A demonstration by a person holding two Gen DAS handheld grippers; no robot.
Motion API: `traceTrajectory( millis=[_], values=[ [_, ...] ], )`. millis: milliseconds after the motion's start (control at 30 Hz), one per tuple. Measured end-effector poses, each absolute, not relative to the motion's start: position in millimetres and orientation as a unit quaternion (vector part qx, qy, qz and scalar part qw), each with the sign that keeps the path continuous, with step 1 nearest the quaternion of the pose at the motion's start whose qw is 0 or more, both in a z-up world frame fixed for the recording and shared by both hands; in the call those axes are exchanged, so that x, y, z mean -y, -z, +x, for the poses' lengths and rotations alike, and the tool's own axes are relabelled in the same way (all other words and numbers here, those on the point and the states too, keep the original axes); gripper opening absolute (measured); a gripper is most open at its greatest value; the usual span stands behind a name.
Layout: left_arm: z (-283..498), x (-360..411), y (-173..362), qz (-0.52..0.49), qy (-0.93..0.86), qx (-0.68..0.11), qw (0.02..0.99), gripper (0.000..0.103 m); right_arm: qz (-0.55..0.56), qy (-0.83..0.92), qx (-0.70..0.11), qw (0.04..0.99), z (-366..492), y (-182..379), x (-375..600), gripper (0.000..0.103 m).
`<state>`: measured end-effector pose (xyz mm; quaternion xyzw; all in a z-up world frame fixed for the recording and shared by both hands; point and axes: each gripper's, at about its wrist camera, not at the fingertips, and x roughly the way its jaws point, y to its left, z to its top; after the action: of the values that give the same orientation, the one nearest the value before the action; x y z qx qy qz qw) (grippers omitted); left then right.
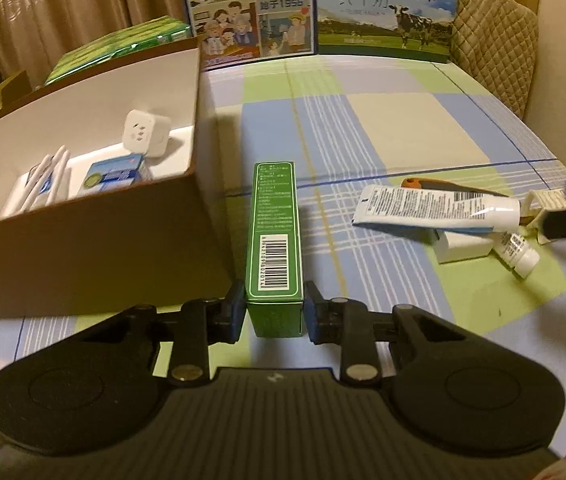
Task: Organize rigid objects
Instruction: 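Grasp the green toothpaste box with the left tool while the right tool grasps the white toothpaste tube, then lift the green box and white tube and carry both over the brown box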
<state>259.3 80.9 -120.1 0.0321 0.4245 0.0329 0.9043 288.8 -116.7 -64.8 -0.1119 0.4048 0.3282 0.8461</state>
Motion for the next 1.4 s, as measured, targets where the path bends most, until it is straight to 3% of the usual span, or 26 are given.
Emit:
traceTrajectory(
  millis=[100, 367, 433, 533, 800, 1033, 1133, 1167, 1233, 1267, 1400],
  values=[
    [247.0, -84.9, 119.1, 0.025, -0.044, -0.426, 0.903, 0.026, -0.14, -0.35, -0.396, 0.837, 298.0, 77.4, 103.1, 0.052],
    [215.6, -90.8, 116.7, 0.019, -0.058, -0.43, 0.901, 0.026, -0.218, -0.394, -0.371, 0.812, 310.3, 103.6, 75.2, 0.05],
    [210.0, -91.5, 116.0, 0.02, -0.061, -0.431, 0.9, 0.026, -0.231, -0.402, -0.375, 0.803, 310.9, 109.1, 72.1, 0.033],
    [201.6, -91.3, 115.8, 0.022, -0.061, -0.431, 0.9, 0.026, -0.231, -0.418, -0.372, 0.796, 307.8, 110.7, 71.2, 0.024],
    [178.7, -91.3, 114.7, 0.023, -0.066, -0.433, 0.899, 0.026, -0.22, -0.456, -0.352, 0.788, 263.0, 98.2, 59.8, 0.024],
    [163.1, -95.8, 112.8, -0.003, -0.062, -0.465, 0.883, 0.026, -0.211, -0.491, -0.402, 0.743, 223.4, 110.2, 60.0, 0.024],
    [162.9, -100.7, 111.3, -0.023, -0.056, -0.481, 0.875, 0.038, -0.192, -0.491, -0.428, 0.733, 220.9, 113.0, 64.0, 0.025],
    [163.3, -101.0, 110.9, -0.027, -0.057, -0.483, 0.874, 0.04, -0.187, -0.491, -0.434, 0.732, 221.4, 112.1, 64.4, 0.026],
    [167.8, -102.8, 108.1, -0.035, -0.055, -0.482, 0.873, 0.04, -0.18, -0.481, -0.442, 0.735, 224.5, 111.1, 62.2, 0.043],
    [170.4, -103.9, 106.8, -0.038, -0.056, -0.482, 0.874, 0.042, -0.178, -0.477, -0.443, 0.738, 226.3, 111.1, 60.6, 0.047],
    [186.3, -106.8, 104.9, -0.044, -0.057, -0.482, 0.873, 0.043, -0.174, -0.47, -0.441, 0.745, 229.4, 113.4, 48.5, 0.051]
  ],
)
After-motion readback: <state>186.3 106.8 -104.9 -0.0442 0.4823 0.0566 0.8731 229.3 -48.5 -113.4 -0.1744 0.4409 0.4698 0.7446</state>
